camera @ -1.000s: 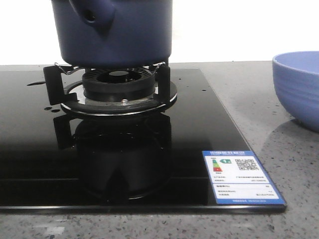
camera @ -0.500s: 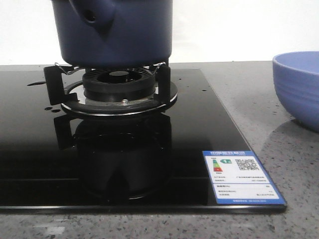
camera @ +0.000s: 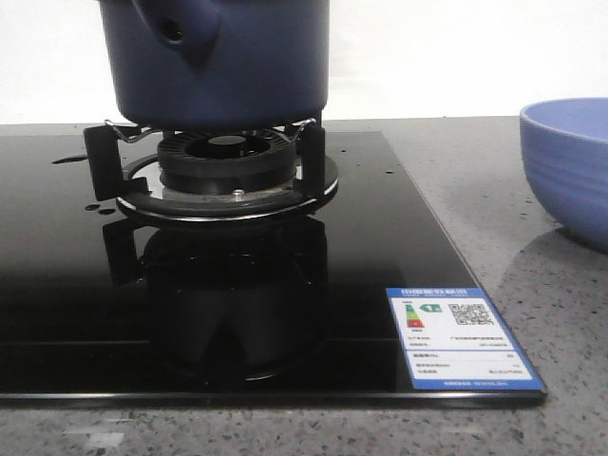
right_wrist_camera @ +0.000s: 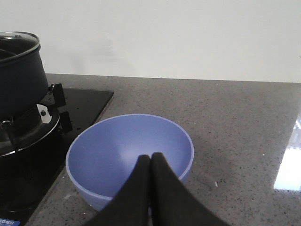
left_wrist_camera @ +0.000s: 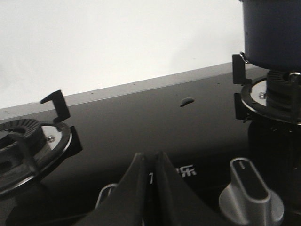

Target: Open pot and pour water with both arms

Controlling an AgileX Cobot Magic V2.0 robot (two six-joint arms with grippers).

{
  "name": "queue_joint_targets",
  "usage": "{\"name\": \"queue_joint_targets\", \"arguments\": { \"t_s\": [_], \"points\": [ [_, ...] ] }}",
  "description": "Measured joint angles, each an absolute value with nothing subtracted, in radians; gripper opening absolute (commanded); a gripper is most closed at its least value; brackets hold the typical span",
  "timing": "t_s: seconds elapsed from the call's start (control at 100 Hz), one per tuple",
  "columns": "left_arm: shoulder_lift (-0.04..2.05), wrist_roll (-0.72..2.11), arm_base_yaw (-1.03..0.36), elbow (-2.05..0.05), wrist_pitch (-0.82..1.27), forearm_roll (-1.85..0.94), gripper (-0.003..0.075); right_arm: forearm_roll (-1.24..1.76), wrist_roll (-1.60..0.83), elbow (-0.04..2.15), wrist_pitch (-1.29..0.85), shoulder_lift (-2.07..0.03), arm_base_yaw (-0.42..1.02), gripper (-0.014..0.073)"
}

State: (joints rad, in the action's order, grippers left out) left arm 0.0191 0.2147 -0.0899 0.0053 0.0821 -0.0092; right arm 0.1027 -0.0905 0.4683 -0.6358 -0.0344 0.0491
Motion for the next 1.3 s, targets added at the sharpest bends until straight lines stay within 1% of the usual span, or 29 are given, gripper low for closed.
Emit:
{"name": "queue_joint_targets", "arguments": {
  "t_s": [0.25, 1.3],
  "points": [
    [-0.005, 0.210, -0.027, 0.005, 0.337, -0.011, -0.0020, 0.103, -0.091, 0.468, -0.637, -0.034, 0.049, -0.0064],
    [-0.005, 0.207, -0.012, 0.003, 0.346, -0.017, -0.0020, 0.104, -0.091, 0.468, -0.637, -0.034, 0.049, -0.0064]
  ]
}}
